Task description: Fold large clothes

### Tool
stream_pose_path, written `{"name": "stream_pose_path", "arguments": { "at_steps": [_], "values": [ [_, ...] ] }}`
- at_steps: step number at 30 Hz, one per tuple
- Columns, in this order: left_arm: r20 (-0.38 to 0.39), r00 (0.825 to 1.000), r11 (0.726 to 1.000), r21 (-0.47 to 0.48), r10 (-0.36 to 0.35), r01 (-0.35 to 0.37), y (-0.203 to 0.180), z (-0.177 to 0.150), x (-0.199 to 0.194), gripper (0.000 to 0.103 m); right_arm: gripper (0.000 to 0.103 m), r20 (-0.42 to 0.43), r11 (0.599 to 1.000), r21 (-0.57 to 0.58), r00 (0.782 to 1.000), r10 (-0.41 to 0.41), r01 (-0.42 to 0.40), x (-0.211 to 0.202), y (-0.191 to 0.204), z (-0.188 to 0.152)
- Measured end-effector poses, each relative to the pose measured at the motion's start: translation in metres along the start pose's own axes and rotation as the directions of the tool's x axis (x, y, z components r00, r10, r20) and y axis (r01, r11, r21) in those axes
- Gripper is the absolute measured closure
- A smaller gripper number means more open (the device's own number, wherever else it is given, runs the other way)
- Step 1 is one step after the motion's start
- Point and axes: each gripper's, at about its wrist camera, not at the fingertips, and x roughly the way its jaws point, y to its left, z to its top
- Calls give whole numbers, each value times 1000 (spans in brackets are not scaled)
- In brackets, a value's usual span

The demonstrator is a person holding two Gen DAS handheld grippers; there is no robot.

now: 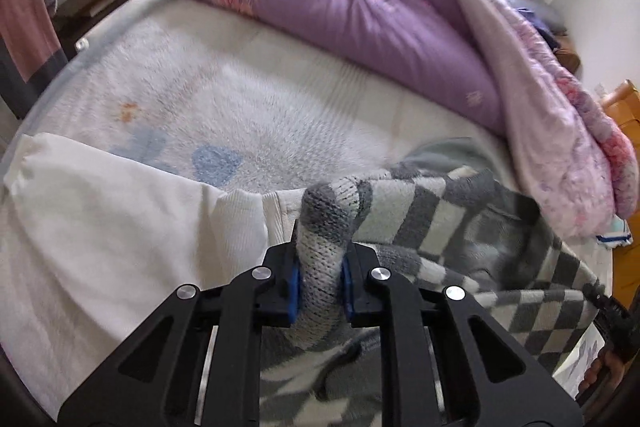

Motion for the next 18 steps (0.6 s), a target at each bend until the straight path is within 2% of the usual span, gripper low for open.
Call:
{"name": "stream_pose_path", "arguments": {
  "at_steps": [5, 9, 14, 18],
  "values": [
    [53, 999, 999, -47, 1, 1, 10, -28, -60, 88, 84, 31, 996, -81, 998, 51, -49, -54, 16, -22],
    [73, 997, 994, -111, 16, -8, 28, -65, -102, 88, 84, 24, 992, -93, 996, 87, -85, -98, 9, -46],
    [50, 999, 981, -193, 9, 1, 57, -122, -144, 88, 84, -16, 990, -101, 995, 101, -102, -151, 2, -91],
    [4, 1000, 972, -233, 8, -6, 81, -174, -164, 88, 83, -45, 994, -73, 996, 74, -77, -182, -6, -140]
  ]
}}
